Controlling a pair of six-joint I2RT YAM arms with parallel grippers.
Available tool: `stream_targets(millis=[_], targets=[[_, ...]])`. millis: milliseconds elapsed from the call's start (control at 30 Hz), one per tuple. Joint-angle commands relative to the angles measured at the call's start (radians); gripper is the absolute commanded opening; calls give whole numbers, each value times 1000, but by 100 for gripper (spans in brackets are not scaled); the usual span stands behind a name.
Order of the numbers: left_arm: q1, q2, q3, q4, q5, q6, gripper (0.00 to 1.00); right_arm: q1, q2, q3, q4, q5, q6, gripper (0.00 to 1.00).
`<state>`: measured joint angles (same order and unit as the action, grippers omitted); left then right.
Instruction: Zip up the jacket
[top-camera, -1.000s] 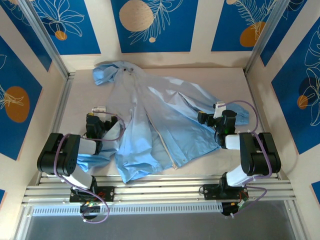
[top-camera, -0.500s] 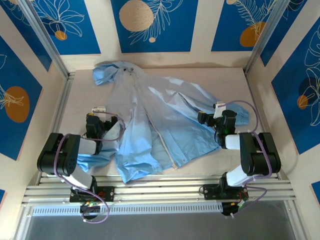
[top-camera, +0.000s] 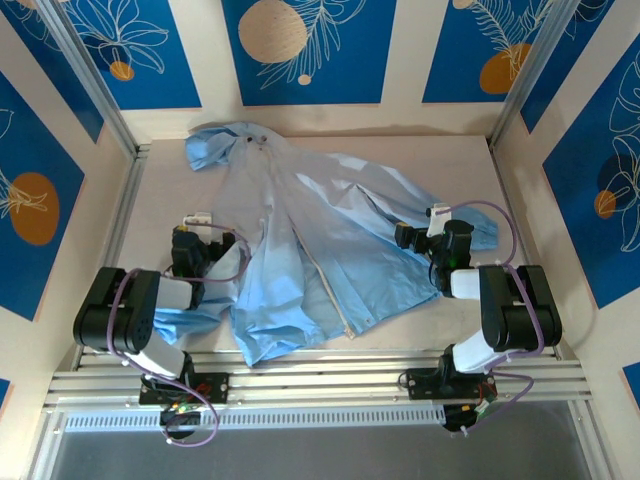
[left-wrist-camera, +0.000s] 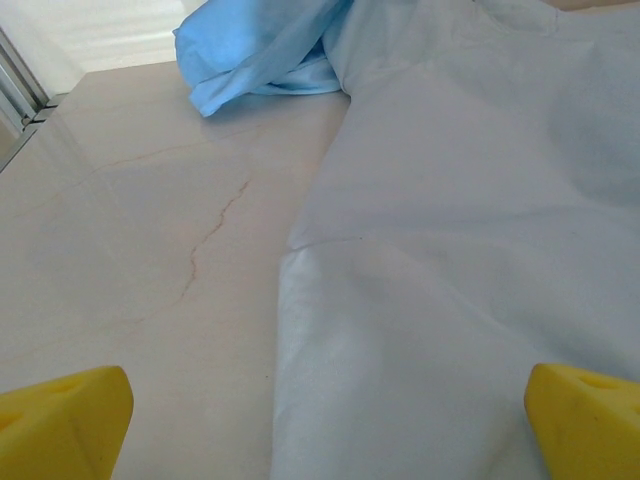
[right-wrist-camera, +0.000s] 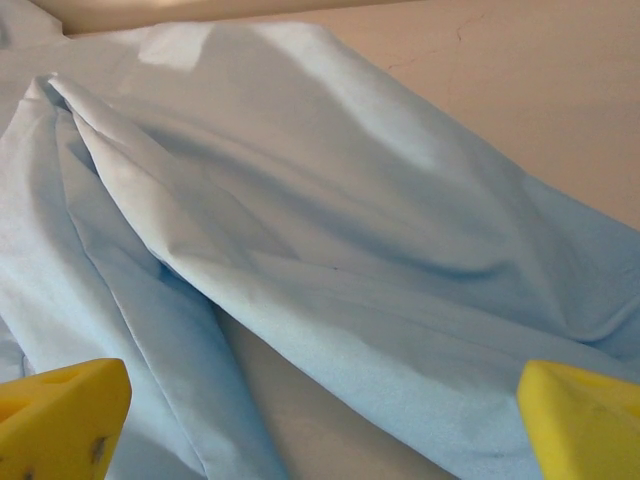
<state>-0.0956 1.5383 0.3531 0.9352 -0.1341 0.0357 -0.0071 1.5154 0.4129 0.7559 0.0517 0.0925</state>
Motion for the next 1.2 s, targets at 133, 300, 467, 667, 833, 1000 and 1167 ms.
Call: stream_targets(millis=[133, 300, 467, 667, 833, 1000, 1167], targets=[[7, -280, 50, -331, 2, -36, 100, 1, -113, 252, -510, -22, 78, 99], [4, -399, 177, -665, 117, -86, 91, 65, -138, 381, -723, -1, 96, 100], [-8, -454, 292, -956, 207, -175, 78, 180, -153, 485, -901, -13, 95, 97], [-68, -450, 345, -1173, 323, -230, 64, 356, -134, 537, -1057, 5, 115, 91], [-239, -436, 262, -1170, 305, -303, 58, 457, -108, 511, -1093, 13, 228, 84], [-431, -328, 135, -959, 247, -472, 56, 513, -26, 528, -1159, 0, 371, 76], [-452, -196, 125, -848, 215, -607, 56, 515, 72, 530, -1189, -96, 464, 67]])
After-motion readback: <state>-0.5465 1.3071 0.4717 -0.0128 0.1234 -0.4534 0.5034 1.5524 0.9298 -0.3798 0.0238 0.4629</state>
